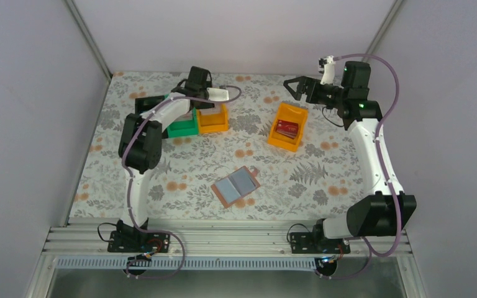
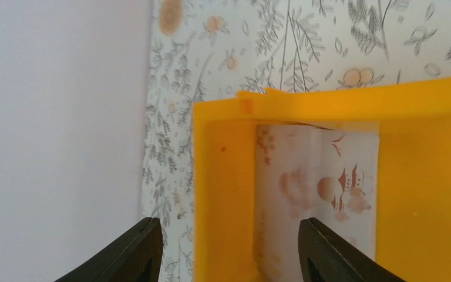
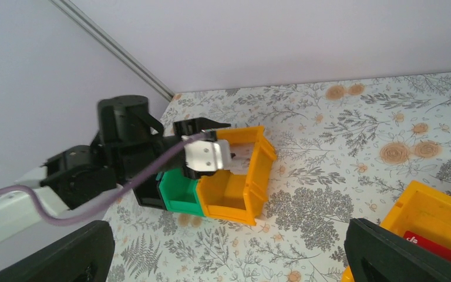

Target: Take the credit cards out of the card holder

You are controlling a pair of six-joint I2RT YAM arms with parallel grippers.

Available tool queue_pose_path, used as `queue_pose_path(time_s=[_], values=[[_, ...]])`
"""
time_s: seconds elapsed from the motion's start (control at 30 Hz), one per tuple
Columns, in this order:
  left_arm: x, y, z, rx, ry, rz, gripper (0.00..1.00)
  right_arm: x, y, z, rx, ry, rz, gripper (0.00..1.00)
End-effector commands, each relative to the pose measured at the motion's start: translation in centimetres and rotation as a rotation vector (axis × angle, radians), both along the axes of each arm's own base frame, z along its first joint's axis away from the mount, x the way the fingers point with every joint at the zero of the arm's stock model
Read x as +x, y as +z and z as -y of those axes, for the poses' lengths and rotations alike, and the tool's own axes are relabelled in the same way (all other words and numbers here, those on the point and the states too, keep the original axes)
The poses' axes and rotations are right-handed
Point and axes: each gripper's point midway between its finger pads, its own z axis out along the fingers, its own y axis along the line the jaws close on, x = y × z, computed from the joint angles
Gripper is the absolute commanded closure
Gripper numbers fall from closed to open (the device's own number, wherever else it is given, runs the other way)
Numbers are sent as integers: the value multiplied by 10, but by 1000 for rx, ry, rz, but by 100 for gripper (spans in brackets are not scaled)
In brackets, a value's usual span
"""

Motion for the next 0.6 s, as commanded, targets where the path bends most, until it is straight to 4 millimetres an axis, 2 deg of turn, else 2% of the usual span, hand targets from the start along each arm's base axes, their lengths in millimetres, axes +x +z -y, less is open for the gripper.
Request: queue_pose_path(time_s=[0.0,0.1,0.23,0.27,0.33,0.4,0.43,0.5,0.57], values=[[-27,80,9,-143,-141,-25,40,-1,2,4,4,-15,6,1],[-59,104,11,-230,-228,-108,34,-3,-6,2,6,-9,-19,1],[-79,109,2,-259,-182,-172,32,-12,-14,0,6,10,-39,2],[-85,118,3,-292,-166,-192,33,-14,-15,-1,4,15,-42,3],[-113,143,10,-399,-181,-257,34,-20,-25,-4,-11,16,-77,7],[-150,159,19,-484,-203,-330,35,-25,-53,-6,-41,-22,-165,12],[-171,159,24,-502,-216,-365,36,-30,-69,-7,-49,-38,-217,16],[-210,143,28,-485,-227,-440,36,-45,-113,-17,-73,-51,-339,24],[-247,111,28,-417,-206,-513,36,-66,-158,-37,-146,-28,-445,29]])
